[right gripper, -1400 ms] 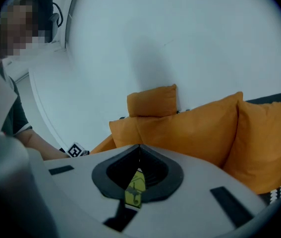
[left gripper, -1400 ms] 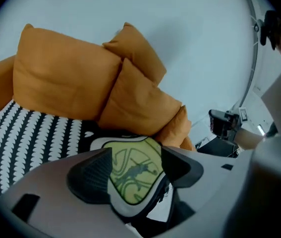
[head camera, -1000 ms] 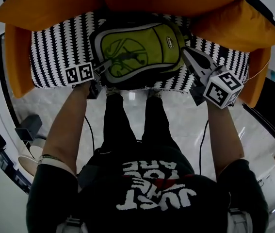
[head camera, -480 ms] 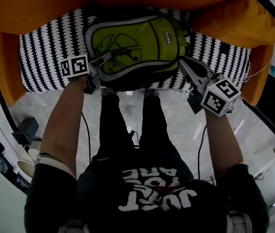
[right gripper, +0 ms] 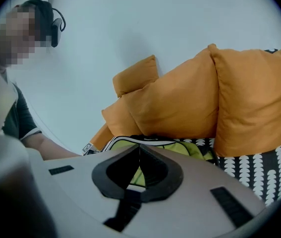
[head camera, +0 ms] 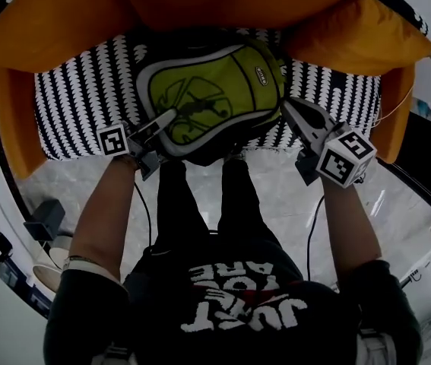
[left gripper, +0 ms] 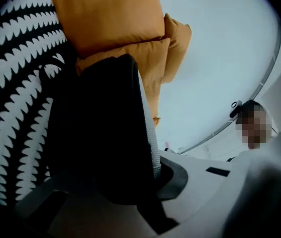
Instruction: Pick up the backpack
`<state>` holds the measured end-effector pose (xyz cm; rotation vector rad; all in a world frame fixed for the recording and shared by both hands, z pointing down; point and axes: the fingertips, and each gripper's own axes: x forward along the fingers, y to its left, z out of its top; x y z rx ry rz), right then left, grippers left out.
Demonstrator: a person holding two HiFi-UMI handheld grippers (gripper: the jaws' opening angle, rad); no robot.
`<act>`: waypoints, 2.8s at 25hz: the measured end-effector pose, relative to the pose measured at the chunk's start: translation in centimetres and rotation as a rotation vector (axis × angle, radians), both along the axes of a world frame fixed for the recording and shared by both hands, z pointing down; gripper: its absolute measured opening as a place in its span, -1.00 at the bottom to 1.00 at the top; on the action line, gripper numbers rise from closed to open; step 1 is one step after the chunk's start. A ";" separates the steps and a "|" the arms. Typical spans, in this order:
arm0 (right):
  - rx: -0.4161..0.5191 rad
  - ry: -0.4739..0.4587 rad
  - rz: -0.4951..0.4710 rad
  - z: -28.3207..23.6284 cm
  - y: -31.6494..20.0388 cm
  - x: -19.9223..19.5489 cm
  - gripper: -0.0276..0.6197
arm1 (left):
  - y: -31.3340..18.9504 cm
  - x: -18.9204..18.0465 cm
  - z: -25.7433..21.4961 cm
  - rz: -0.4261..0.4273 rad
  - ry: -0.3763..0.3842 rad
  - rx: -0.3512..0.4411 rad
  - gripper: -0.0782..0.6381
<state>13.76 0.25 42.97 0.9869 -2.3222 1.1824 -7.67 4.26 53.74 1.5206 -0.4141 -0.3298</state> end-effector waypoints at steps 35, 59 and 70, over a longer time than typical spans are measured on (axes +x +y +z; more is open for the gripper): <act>0.418 -0.092 0.182 -29.9 -8.0 6.4 -0.83 | -6.5 1.3 -46.2 0.073 0.285 0.629 -0.70; 0.672 -0.139 0.172 -44.3 -9.7 7.1 -0.83 | -12.0 -1.0 -63.4 -0.050 0.126 0.794 -0.70; 0.701 -0.140 0.143 -45.9 -10.5 5.7 -0.83 | -11.8 -2.5 -65.4 -0.061 0.101 0.845 -0.70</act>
